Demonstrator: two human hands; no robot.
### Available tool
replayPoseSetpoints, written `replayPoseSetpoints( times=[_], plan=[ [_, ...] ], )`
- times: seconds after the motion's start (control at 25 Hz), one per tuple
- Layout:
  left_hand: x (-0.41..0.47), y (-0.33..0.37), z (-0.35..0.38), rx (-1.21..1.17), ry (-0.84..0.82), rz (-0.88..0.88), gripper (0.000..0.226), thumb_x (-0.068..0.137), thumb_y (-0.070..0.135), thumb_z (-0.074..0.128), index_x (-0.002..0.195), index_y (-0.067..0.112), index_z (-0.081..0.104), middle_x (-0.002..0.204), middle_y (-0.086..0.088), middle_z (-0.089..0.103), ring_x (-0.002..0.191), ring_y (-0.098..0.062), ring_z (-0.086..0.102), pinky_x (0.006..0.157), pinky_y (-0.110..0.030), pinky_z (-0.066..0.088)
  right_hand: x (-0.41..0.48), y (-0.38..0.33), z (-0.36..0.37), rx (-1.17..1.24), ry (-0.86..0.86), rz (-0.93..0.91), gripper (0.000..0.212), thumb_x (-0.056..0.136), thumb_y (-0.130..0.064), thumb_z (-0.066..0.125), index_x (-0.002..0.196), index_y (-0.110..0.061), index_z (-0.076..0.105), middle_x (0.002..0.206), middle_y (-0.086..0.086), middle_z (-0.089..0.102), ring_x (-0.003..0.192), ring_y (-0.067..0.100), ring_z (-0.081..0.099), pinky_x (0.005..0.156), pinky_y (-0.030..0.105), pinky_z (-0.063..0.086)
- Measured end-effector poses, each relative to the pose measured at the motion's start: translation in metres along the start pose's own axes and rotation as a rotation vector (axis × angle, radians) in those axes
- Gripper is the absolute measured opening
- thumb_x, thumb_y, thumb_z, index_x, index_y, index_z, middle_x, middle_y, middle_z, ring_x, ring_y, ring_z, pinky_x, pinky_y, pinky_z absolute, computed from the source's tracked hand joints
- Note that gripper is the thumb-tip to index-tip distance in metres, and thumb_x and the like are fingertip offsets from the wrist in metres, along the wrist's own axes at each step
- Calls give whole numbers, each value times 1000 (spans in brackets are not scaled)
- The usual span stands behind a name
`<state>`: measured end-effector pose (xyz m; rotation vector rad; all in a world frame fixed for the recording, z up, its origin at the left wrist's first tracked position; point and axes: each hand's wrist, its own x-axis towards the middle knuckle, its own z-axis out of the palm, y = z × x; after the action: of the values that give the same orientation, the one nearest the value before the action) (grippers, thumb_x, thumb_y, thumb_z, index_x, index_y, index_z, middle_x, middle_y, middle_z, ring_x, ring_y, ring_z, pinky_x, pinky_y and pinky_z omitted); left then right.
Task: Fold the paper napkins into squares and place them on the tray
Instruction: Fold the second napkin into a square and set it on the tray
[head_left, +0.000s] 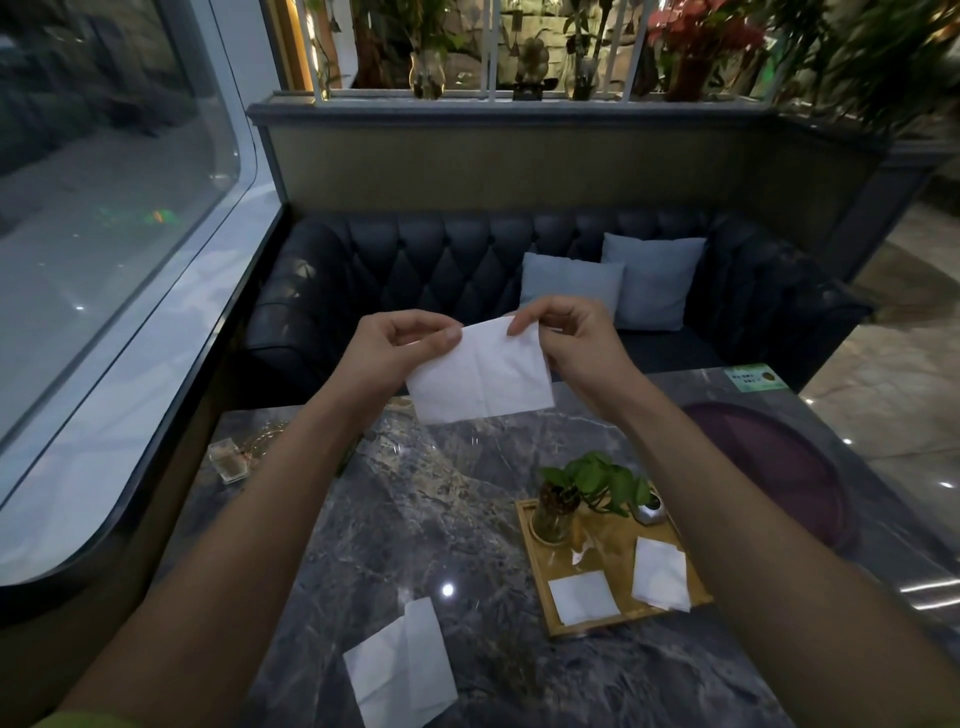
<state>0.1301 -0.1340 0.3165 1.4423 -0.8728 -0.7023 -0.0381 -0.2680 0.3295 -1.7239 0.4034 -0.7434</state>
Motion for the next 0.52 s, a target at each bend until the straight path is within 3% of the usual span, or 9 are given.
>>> replayPoseSetpoints(
  times=[0.16, 0.32, 0.44, 0.52],
  plan=[
    [2, 3, 2, 16, 1, 19, 6, 85, 13, 73, 89, 9, 75, 77, 2, 73, 69, -6, 65, 55, -20, 49, 0, -4, 3, 4, 14, 12, 22, 95, 3, 52, 87, -10, 69, 100, 13, 71, 70, 2, 65, 53, 17, 47],
    [3, 3, 1, 44, 12, 54, 1, 84, 14, 74, 84, 14, 74, 77, 2, 73, 70, -7, 65, 57, -22, 50, 6, -7, 2, 109, 65, 93, 27, 98, -9, 42, 109, -14, 67, 99, 6, 76, 88, 16, 71, 69, 26, 55],
    [4, 3, 1, 87, 16, 67, 2, 83, 15, 75, 85, 13, 74, 81, -2, 73, 73, -9, 65, 61, -26, 50, 8, -6, 3, 34, 84, 77, 19, 99, -22, 52, 110, -17, 68, 95, 3, 75, 92, 11, 70, 78, 27, 56],
    [4, 3, 2, 103, 5, 78, 6, 84, 15, 75, 87, 11, 74, 84, -4, 74, 75, -10, 66, 62, -26, 50, 7, -5, 4, -99, 66, 9, 14, 93, -24, 63, 103, -17, 71, 93, -7, 73, 89, 0, 66, 76, 18, 51]
  ],
)
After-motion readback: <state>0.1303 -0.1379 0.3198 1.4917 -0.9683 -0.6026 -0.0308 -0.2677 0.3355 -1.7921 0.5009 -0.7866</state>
